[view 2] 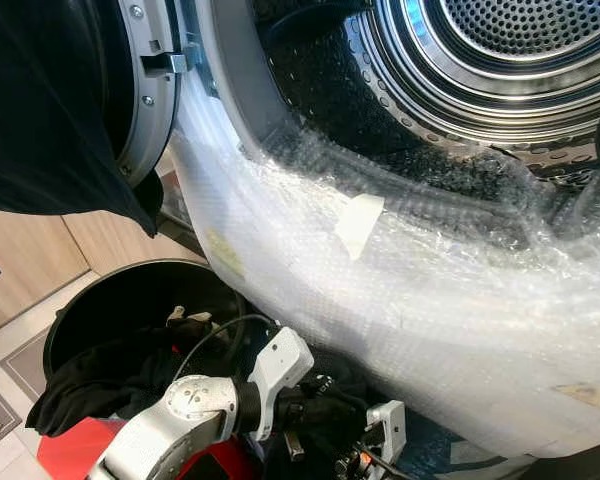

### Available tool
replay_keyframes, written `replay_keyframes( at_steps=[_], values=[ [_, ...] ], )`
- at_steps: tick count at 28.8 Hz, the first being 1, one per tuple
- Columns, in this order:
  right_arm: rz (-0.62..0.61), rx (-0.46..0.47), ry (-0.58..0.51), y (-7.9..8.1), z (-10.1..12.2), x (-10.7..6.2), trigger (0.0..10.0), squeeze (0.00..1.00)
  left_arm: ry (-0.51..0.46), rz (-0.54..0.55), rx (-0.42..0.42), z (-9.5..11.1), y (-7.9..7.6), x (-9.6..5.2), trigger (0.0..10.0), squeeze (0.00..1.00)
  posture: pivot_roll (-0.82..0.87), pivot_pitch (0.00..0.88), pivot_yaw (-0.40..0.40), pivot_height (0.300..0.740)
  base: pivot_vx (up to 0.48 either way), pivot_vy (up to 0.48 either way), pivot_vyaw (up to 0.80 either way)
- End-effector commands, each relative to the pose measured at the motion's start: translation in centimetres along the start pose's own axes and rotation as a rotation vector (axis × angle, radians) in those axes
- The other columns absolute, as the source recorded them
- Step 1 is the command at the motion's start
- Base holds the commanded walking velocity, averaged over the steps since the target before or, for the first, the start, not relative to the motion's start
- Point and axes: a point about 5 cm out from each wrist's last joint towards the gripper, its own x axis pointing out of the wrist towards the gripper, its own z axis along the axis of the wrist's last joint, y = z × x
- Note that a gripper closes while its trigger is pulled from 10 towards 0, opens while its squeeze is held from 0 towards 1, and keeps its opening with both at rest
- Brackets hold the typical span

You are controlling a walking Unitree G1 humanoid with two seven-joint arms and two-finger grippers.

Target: Clothes washing

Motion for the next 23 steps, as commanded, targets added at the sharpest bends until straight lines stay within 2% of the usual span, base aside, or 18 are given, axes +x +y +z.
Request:
replay_keyframes(
  at_steps=[1,4,13,15,16,18,23],
  values=[
    [0.035,-0.013,0.016,0.5,0.1,0.3,0.0,0.0,-0.059,-0.028,0.026,1.5,-0.5,0.0,10.0,1.0,0.09,0.044,-0.027,0.74,0.0,0.0,0.0],
    [0.039,-0.034,0.046,0.4,-0.1,0.4,0.0,0.0,-0.059,-0.03,0.017,1.6,-0.5,-0.5,10.0,1.0,0.09,0.059,-0.021,0.74,0.0,0.0,0.0],
    [0.062,-0.012,0.008,0.7,0.2,0.4,0.0,0.0,-0.007,-0.007,0.034,1.1,-0.2,-2.6,10.0,1.0,0.1,0.068,-0.009,0.74,0.0,0.0,0.0],
    [0.087,-0.021,0.018,1.0,0.1,0.4,0.0,0.0,-0.003,0.027,0.029,1.3,0.6,-3.8,10.0,1.0,0.1,0.071,-0.004,0.74,0.0,0.0,0.0],
    [0.089,-0.023,0.018,1.0,0.1,0.4,0.0,0.0,-0.004,0.026,0.029,1.3,0.6,-3.9,10.0,1.0,0.1,0.071,-0.004,0.74,0.0,0.0,0.0],
    [0.052,-0.025,0.004,0.6,0.2,0.4,0.0,0.0,0.011,0.037,0.039,1.4,0.9,-4.8,10.0,1.0,0.11,0.072,0.002,0.74,0.0,0.0,0.0],
    [0.072,-0.021,-0.001,0.8,0.4,0.5,0.0,0.0,0.035,0.029,0.052,1.1,0.8,-6.0,10.0,1.0,0.11,0.079,0.007,0.74,0.0,0.0,0.0]
  ],
)
